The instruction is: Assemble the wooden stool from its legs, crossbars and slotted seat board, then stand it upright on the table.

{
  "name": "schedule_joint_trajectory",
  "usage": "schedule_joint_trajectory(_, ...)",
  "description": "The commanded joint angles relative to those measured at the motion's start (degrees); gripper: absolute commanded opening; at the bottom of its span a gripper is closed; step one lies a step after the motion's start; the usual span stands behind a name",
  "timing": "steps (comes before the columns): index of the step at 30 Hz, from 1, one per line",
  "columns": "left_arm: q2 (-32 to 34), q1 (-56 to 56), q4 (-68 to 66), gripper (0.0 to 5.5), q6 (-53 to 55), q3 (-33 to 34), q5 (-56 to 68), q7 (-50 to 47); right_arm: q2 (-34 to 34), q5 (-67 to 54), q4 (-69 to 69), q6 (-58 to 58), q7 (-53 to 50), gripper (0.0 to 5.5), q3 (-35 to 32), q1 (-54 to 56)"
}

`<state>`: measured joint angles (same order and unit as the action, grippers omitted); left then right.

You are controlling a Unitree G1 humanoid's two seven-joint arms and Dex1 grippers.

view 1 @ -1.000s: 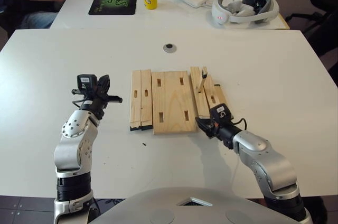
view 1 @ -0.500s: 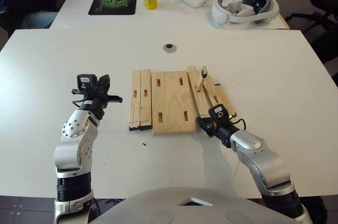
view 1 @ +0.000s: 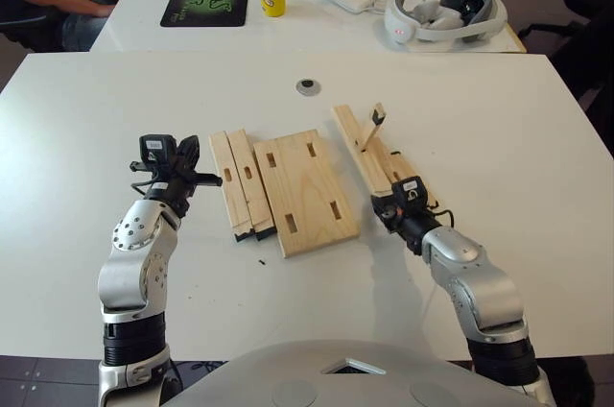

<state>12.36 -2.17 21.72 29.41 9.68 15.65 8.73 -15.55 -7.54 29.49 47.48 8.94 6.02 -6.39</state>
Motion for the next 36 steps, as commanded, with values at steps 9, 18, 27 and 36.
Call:
schedule_joint_trajectory(9,-1.44,3.37,2.30,0.00,5.21,0.56,9.11,3.63,2.45,-8.94,3.09,-11.74,9.33,2.05,-3.27,5.53)
schedule_joint_trajectory(18,-6.72,7.62,4.91,1.24,23.18,8.07,46.05,-0.25,-8.23,-10.84,-2.56,-20.85,23.66,2.04,-6.15,13.55)
schedule_joint_trajectory(27,-6.74,10.86,4.24,2.54,21.52,9.53,66.11,-14.60,-13.85,-12.13,-4.90,-26.94,33.75,2.04,-5.36,15.35)
schedule_joint_trajectory(36,-4.47,11.74,5.67,3.89,16.22,7.41,76.15,-20.25,-13.77,-12.19,-4.51,-27.79,34.95,2.04,-5.20,15.04)
